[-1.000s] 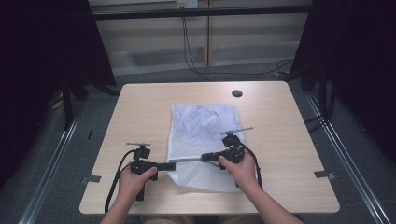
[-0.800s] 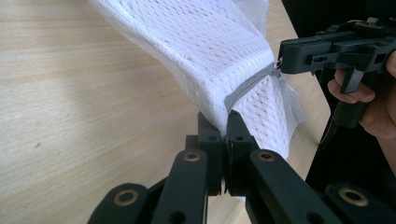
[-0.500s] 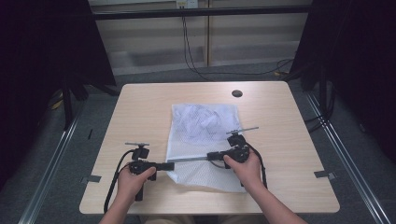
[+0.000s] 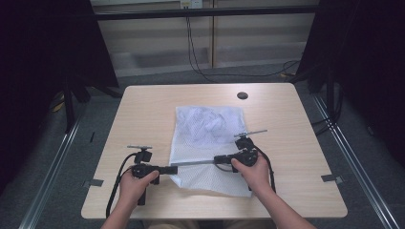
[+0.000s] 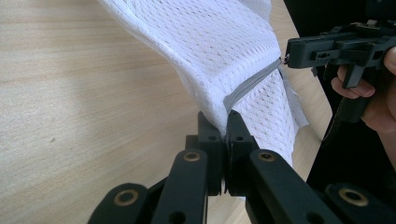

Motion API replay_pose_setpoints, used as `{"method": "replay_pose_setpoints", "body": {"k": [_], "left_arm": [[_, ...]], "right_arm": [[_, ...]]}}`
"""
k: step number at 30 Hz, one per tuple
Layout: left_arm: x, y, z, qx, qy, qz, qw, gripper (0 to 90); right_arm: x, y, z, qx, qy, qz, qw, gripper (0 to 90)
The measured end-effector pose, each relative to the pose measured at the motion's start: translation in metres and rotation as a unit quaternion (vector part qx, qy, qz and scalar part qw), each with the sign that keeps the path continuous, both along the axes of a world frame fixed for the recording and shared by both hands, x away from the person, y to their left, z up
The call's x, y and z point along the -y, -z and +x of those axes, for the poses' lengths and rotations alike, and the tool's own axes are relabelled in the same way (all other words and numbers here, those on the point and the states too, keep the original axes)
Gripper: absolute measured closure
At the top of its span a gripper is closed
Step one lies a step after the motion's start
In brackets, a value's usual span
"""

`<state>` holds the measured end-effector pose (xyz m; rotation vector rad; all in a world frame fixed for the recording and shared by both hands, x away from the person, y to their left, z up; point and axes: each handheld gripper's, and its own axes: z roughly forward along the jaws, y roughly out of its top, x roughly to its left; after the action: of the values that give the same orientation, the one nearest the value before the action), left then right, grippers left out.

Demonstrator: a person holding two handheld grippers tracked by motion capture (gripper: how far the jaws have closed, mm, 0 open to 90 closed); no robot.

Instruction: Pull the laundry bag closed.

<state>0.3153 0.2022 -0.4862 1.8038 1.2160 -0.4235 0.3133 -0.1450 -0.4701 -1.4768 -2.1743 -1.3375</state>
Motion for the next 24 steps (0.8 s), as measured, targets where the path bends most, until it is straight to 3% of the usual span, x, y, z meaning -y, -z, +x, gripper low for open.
{"method": "replay_pose_setpoints", "body": {"k": [24], "left_arm": [[0.0005, -0.0003, -0.0006, -0.002, 0.002, 0.001, 1.0000, 88.1]], "right_arm": [[0.0051, 0.0004, -0.0012, -0.003, -0.002, 0.002, 1.0000, 86.8]]}}
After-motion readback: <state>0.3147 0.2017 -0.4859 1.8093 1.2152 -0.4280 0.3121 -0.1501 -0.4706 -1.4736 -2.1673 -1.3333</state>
